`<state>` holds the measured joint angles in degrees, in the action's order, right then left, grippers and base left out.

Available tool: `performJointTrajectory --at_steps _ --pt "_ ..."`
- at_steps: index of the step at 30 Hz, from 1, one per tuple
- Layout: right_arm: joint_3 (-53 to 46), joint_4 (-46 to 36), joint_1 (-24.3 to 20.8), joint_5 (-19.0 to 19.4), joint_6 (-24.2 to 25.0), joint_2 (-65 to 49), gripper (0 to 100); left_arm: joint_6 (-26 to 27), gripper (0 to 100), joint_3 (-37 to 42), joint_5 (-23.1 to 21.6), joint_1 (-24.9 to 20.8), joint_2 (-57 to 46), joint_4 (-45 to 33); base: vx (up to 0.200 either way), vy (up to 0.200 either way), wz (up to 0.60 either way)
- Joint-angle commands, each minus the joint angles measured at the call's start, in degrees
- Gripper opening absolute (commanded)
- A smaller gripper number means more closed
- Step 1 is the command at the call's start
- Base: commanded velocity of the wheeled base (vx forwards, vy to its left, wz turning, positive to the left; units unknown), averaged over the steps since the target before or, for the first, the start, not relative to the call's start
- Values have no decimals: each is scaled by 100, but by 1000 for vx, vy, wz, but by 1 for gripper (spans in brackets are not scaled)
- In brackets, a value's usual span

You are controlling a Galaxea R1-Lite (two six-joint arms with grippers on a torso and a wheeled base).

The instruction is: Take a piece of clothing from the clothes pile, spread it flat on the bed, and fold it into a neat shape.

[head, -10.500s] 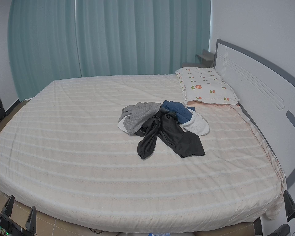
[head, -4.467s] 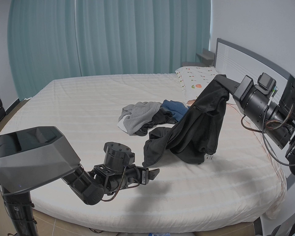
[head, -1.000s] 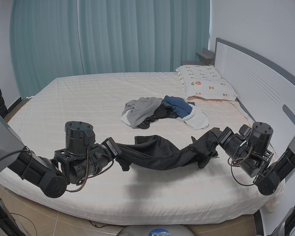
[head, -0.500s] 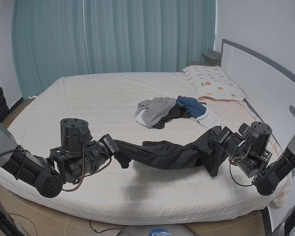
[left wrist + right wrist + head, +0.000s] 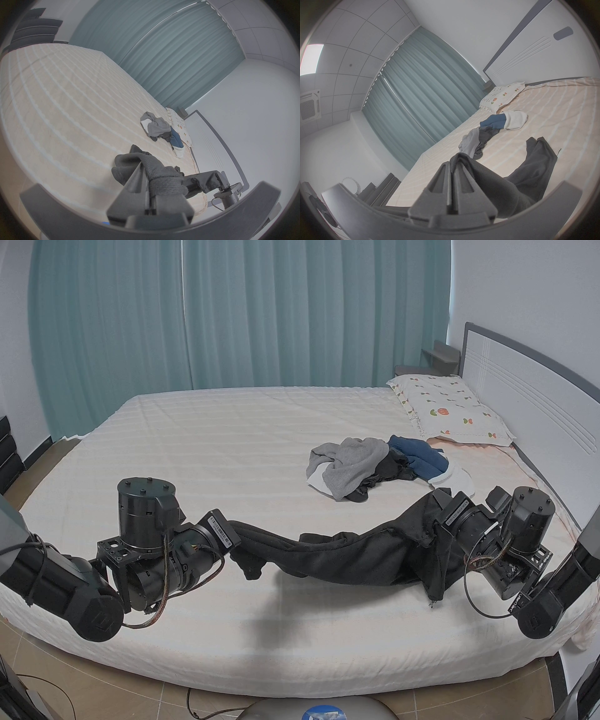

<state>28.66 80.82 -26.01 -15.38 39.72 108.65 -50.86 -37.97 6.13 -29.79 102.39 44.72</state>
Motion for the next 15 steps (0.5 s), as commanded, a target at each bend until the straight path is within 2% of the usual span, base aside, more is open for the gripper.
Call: performJointTrajectory --at_steps 1,15 --pt "-1 12 0 9 10 24 0 -3 0 0 2 0 -79 -15 0 200 0" --pt "52 338 -9 106 54 94 0 -3 0 0 -33 53 -184 -33 0 200 0"
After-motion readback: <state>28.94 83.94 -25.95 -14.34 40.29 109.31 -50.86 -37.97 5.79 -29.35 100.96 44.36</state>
